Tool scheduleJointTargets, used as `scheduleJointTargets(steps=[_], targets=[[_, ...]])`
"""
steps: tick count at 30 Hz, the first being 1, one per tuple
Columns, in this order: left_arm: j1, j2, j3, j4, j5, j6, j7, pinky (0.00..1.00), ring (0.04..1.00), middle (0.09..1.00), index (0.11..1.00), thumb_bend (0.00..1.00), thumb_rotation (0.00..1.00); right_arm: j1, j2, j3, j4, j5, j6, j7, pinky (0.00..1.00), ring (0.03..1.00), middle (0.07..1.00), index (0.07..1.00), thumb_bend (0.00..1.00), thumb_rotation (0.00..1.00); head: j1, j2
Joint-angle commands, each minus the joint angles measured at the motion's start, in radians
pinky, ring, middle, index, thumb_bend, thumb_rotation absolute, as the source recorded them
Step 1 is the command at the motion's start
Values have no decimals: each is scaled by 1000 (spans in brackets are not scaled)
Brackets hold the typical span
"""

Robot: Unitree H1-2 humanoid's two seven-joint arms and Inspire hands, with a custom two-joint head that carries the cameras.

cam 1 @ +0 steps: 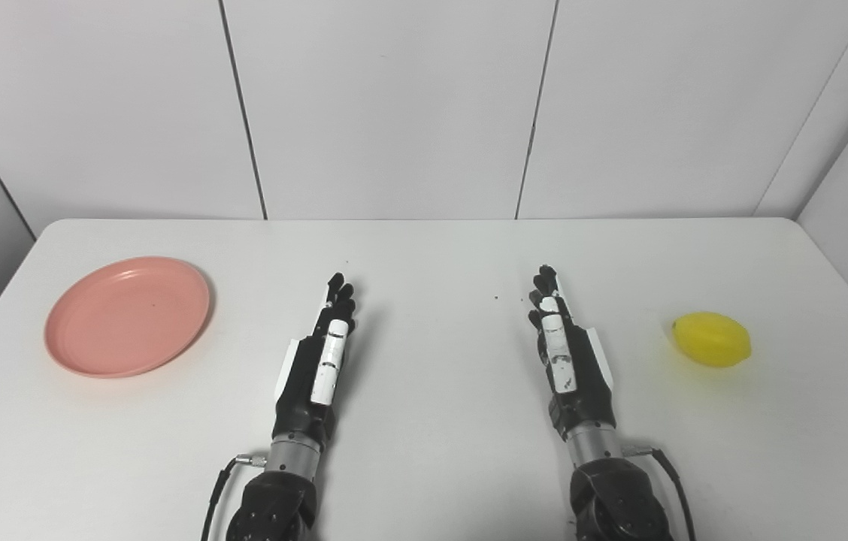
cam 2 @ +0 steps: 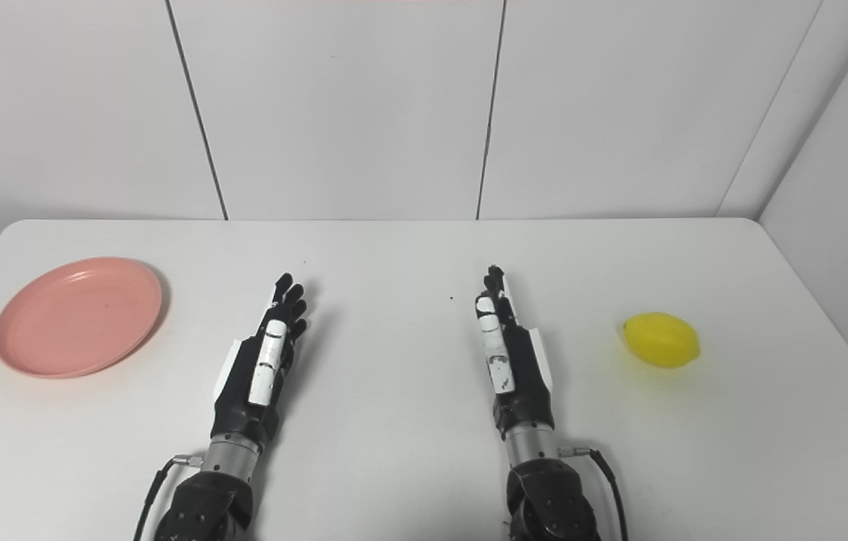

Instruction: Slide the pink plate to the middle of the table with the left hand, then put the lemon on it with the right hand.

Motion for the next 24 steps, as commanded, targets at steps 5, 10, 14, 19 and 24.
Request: scheduleJointTargets(steps=[5,10,14,19,24], targets=[[-18,-9,0,-3,-2,-15,0,1000,1000,1000,1000,468,1000,-20,9,0,-37,7,-21,1,1000,1000,1000,994,740,1000,-6,-1],[-19,-5,2,0,-11,-21,-7,1000,1000,1000,1000,477,1000,-20,8,4,-37,3,-15,3,1000,1000,1000,998,767,1000,-7,-2],[-19,-6,4,3,-18,-20,-10,1000,1000,1000,1000,482,1000,-19,7,3,-31,7,-24,5,1000,1000,1000,996,778,1000,-8,-4],[-23,-11,10,5,-18,-19,1,1000,1000,1000,1000,473,1000,-18,8,3,-29,4,-26,3,1000,1000,1000,993,772,1000,-7,-3],[-26,-12,14,9,-33,-16,-8,1000,1000,1000,1000,474,1000,-17,7,4,-30,5,-23,5,1000,1000,1000,995,779,1000,-7,-3]])
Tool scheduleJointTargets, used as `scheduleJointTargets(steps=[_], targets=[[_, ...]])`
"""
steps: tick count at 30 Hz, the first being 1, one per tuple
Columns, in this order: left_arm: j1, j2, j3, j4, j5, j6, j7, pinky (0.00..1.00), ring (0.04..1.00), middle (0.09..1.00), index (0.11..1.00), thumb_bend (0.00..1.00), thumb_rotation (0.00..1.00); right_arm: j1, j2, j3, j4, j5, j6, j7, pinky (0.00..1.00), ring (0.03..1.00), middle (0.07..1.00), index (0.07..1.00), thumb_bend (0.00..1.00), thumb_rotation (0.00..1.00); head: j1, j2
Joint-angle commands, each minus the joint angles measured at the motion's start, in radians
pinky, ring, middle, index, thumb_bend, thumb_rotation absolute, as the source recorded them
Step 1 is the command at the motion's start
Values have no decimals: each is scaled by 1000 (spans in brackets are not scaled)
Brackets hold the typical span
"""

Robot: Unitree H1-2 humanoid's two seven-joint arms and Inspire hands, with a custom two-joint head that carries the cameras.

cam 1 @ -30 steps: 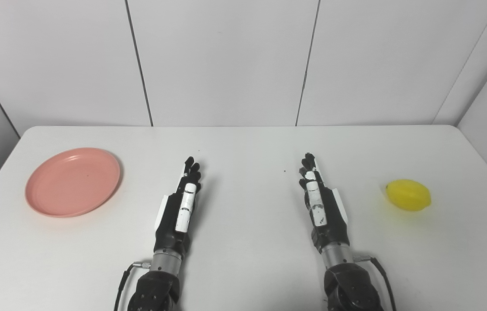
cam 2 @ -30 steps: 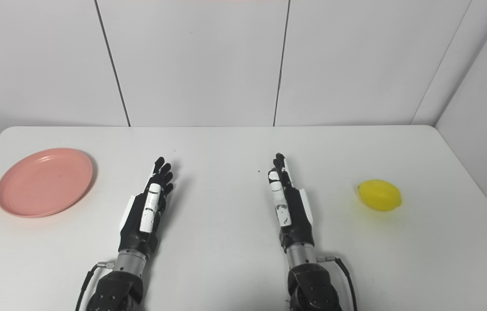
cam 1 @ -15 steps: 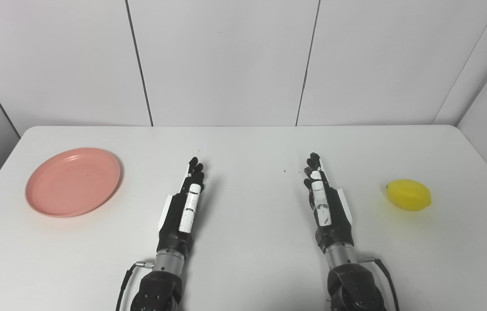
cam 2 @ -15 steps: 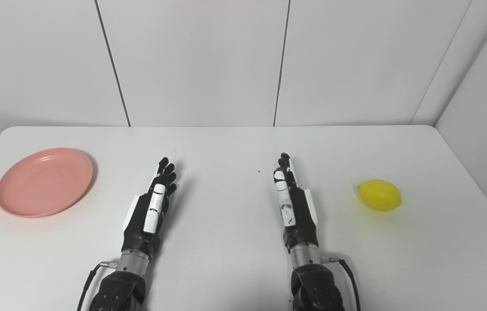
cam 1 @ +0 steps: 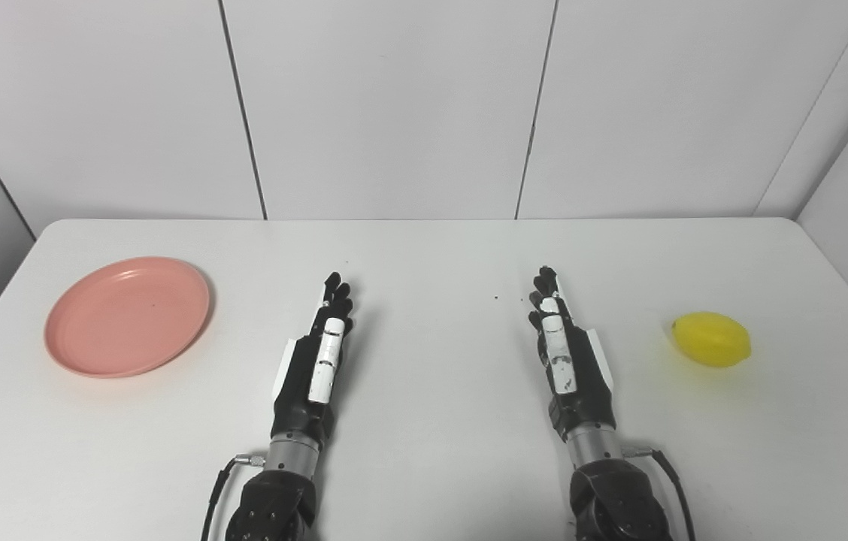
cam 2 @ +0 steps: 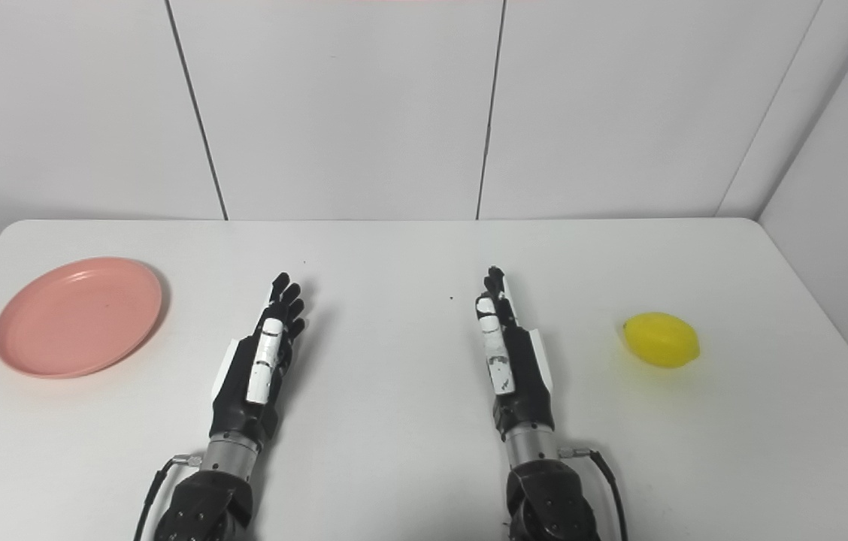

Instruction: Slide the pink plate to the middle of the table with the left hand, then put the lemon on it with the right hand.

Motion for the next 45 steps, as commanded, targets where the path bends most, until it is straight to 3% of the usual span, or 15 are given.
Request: scheduleJointTargets(steps=[1,45], targets=[[-21,-6,-2,2,-10,-18,-11,1000,1000,1000,1000,476,1000,-19,5,2,-29,5,-23,4,1000,1000,1000,995,778,1000,0,-1],[-20,-1,-6,0,-9,-18,-15,1000,1000,1000,1000,471,1000,-19,10,-1,-31,2,-30,-2,1000,1000,1000,988,746,1000,-3,-3]])
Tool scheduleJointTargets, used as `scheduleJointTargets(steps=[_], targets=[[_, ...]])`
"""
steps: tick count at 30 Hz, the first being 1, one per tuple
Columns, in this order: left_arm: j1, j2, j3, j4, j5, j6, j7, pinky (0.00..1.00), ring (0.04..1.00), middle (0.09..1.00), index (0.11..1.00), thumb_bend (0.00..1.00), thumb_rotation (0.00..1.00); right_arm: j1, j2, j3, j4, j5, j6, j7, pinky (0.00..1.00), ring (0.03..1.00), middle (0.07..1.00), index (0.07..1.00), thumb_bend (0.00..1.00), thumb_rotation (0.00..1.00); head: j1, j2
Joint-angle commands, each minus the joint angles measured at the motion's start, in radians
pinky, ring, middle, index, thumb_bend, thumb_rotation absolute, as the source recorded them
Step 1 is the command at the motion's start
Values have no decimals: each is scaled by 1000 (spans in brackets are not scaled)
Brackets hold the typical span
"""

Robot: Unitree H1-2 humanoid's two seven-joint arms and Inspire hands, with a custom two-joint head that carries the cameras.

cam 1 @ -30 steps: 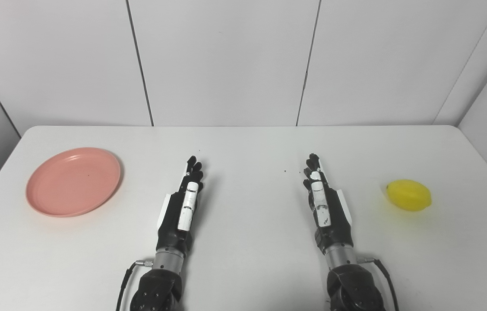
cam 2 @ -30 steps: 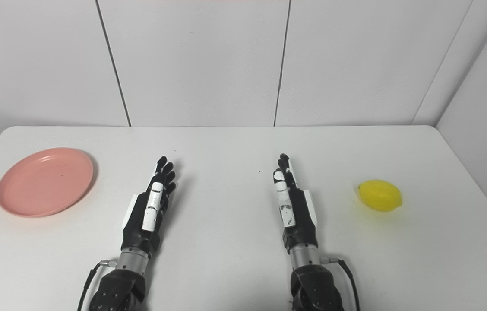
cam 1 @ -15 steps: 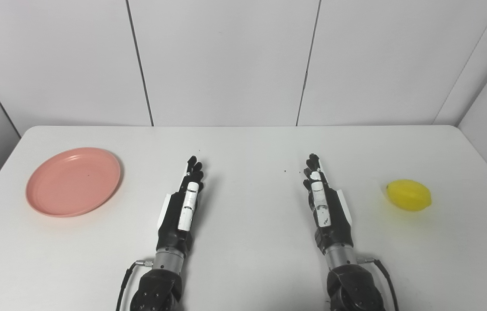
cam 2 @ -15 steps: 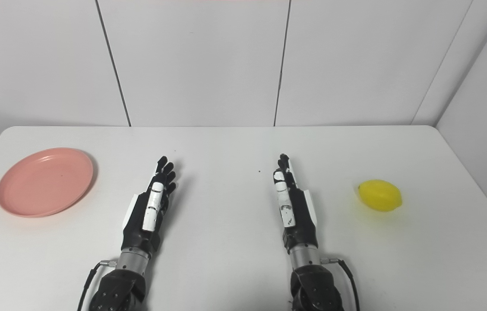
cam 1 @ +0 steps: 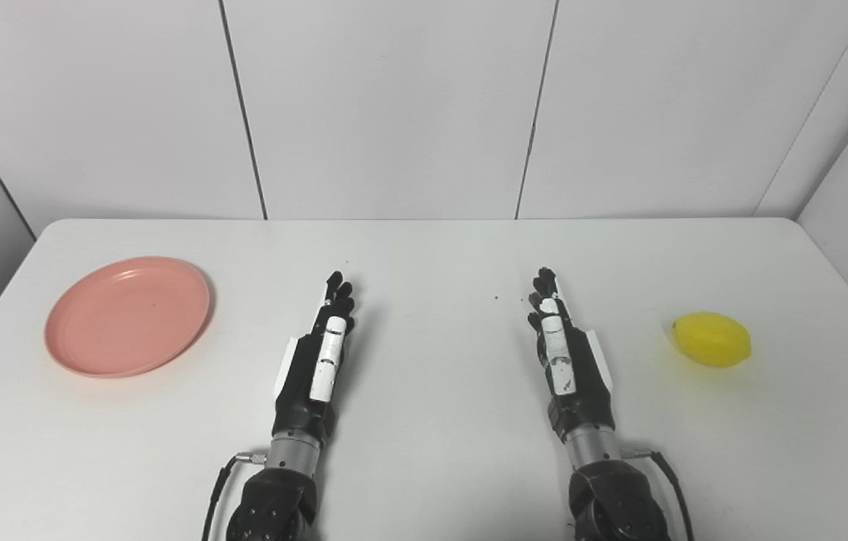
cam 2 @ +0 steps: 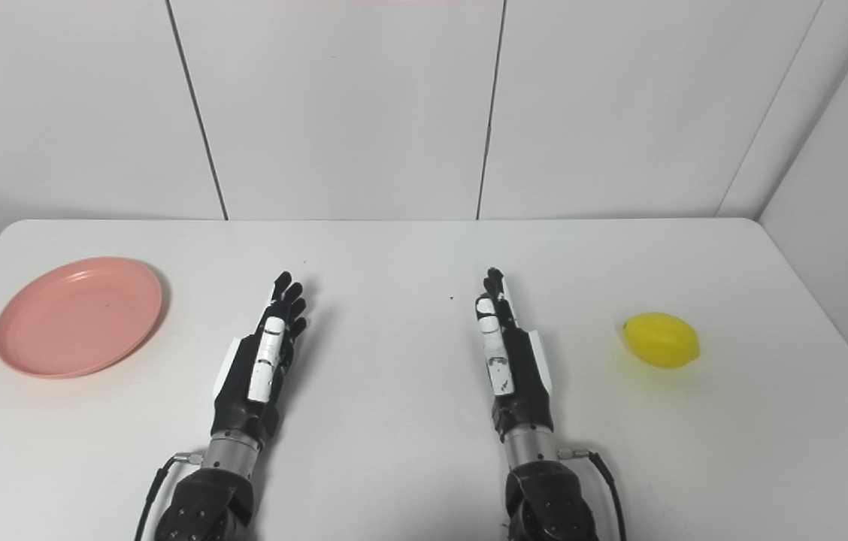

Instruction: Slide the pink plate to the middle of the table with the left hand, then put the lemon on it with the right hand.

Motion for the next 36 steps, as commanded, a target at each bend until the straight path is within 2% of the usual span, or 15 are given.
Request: scheduleJointTargets(steps=[1,16,22,36], targets=[[-17,-4,-3,-2,-8,-19,-12,1000,1000,1000,1000,470,1000,-22,7,-2,-31,5,-31,-1,1000,1000,1000,987,743,1000,1,0],[-15,-4,-9,-4,7,-8,-6,1000,1000,1000,1000,497,1000,-31,0,0,-31,1,-19,4,1000,1000,1000,997,759,1000,2,-3],[-13,-1,-7,-10,-7,-6,-20,1000,1000,1000,1000,467,1000,-28,0,2,-29,4,-30,7,1000,1000,1000,1000,770,1000,2,-2],[-13,-1,-3,-11,-10,-7,-30,1000,1000,1000,1000,465,1000,-22,1,4,-33,6,-23,8,1000,1000,1000,999,762,1000,3,-3]])
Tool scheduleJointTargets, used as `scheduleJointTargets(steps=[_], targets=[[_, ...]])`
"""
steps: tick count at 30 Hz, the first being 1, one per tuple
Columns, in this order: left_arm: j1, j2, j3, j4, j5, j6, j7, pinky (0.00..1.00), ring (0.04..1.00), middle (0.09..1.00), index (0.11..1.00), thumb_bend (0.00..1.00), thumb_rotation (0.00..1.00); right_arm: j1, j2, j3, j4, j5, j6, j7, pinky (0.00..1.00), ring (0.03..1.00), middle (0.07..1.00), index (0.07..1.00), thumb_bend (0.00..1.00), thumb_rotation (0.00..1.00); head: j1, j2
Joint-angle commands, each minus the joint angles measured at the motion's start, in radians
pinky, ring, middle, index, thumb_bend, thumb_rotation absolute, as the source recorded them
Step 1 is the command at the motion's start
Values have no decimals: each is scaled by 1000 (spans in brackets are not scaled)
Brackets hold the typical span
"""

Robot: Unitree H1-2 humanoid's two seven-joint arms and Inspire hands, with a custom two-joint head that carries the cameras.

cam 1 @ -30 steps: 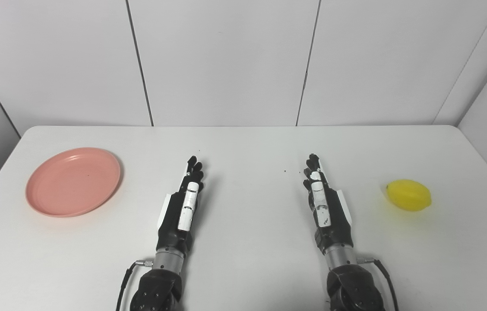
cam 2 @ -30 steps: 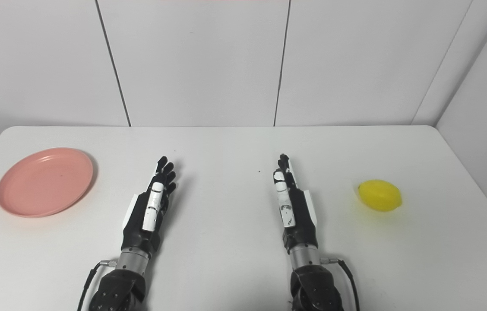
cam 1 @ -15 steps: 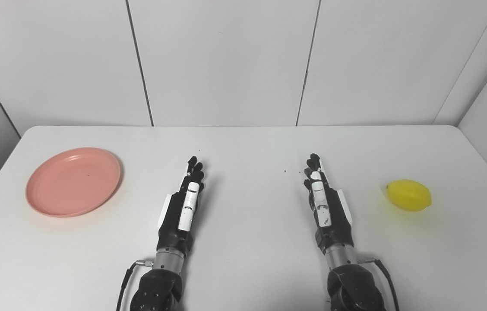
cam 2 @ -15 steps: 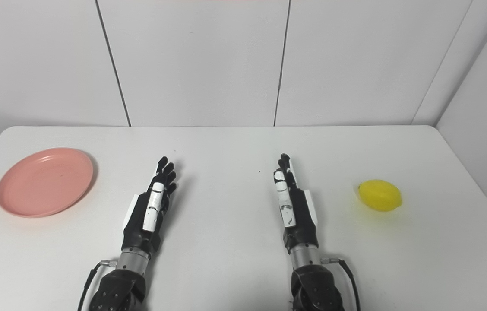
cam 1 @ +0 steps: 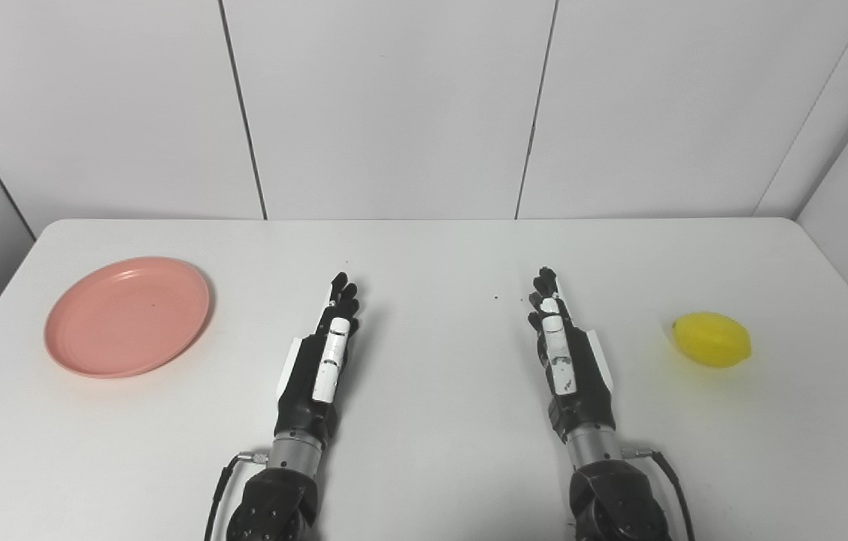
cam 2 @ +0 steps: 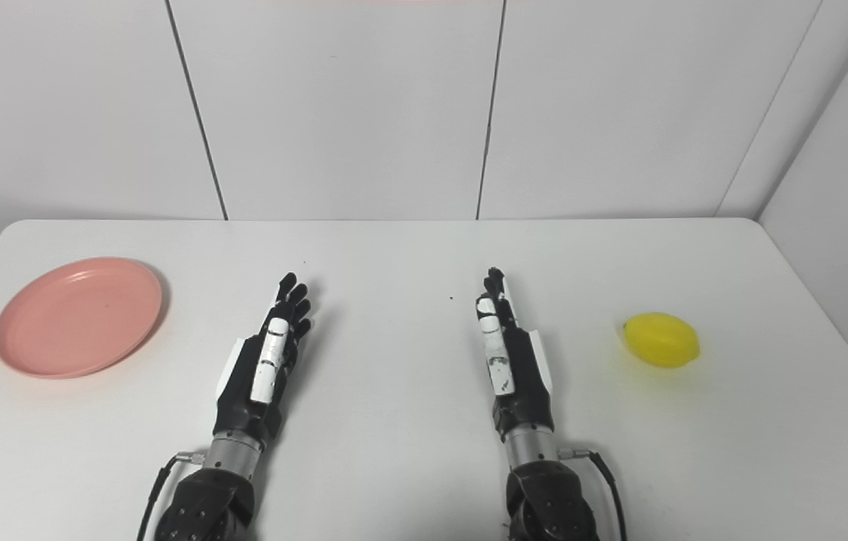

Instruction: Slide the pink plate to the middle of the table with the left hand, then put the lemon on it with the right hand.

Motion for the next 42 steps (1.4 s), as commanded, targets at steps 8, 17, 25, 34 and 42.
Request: scheduleJointTargets(steps=[8,17,25,34,42], targets=[[-14,1,-3,-2,-6,-25,-10,1000,1000,1000,1000,477,1000,-20,6,2,-28,2,-31,3,1000,1000,1000,1000,774,1000,1,0],[-14,-4,-3,-2,1,-39,-2,1000,1000,1000,1000,457,1000,-18,4,3,-31,8,-26,8,1000,1000,1000,999,791,1000,3,1],[-19,-13,10,17,77,-44,80,1000,998,1000,999,503,1000,-14,10,1,-35,4,-21,-1,1000,1000,1000,989,776,1000,2,1],[-23,-5,5,46,137,-73,120,1000,1000,1000,978,562,1000,-8,5,9,-47,1,-10,10,1000,1000,1000,997,771,1000,0,3],[-24,1,6,48,67,-94,61,1000,1000,1000,1000,489,1000,-4,0,20,-60,-1,5,18,1000,1000,1000,1000,773,1000,-2,5]])
